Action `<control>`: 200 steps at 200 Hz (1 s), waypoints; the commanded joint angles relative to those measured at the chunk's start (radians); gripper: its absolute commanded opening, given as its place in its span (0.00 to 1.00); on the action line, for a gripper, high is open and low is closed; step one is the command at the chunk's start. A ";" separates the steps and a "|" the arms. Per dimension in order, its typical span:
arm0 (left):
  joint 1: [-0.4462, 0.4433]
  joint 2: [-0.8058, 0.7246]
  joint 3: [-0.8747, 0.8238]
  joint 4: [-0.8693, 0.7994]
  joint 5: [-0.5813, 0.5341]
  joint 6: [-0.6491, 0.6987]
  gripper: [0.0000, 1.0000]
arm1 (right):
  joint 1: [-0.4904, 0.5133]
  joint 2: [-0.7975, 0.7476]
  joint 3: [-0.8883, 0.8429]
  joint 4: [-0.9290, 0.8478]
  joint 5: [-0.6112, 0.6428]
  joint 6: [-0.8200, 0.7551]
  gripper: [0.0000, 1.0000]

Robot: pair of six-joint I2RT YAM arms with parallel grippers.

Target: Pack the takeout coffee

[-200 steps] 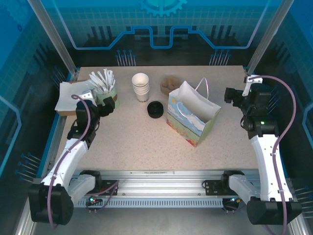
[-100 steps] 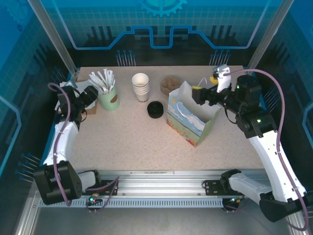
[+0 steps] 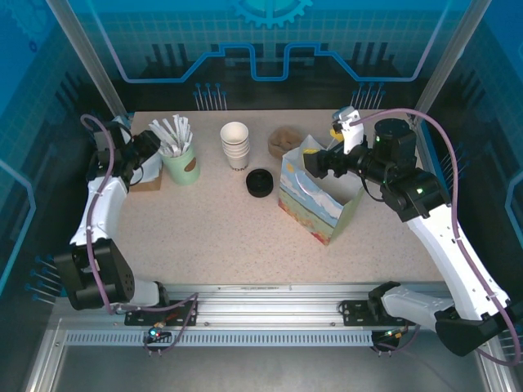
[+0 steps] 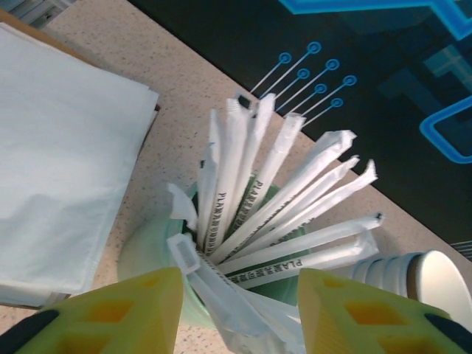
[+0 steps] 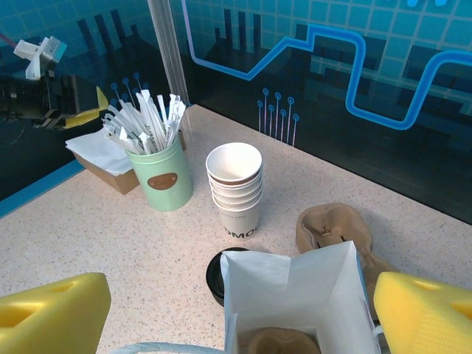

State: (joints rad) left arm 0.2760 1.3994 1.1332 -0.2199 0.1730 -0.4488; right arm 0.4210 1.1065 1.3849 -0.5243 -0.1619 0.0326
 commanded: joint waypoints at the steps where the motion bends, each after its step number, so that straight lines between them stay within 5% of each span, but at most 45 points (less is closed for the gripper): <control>1: 0.003 0.029 0.044 -0.048 -0.036 0.030 0.45 | 0.014 0.001 0.028 -0.012 0.012 -0.018 0.93; 106: 0.005 0.085 0.063 -0.038 -0.030 0.009 0.27 | 0.019 0.016 0.034 -0.032 0.015 -0.019 0.93; 200: 0.038 0.093 0.091 -0.020 0.016 -0.026 0.33 | 0.024 0.032 0.031 -0.045 0.012 -0.023 0.93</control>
State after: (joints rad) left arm 0.2955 1.4754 1.1824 -0.2565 0.1627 -0.4511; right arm 0.4274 1.1370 1.3880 -0.5613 -0.1577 0.0238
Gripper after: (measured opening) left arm 0.329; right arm 0.933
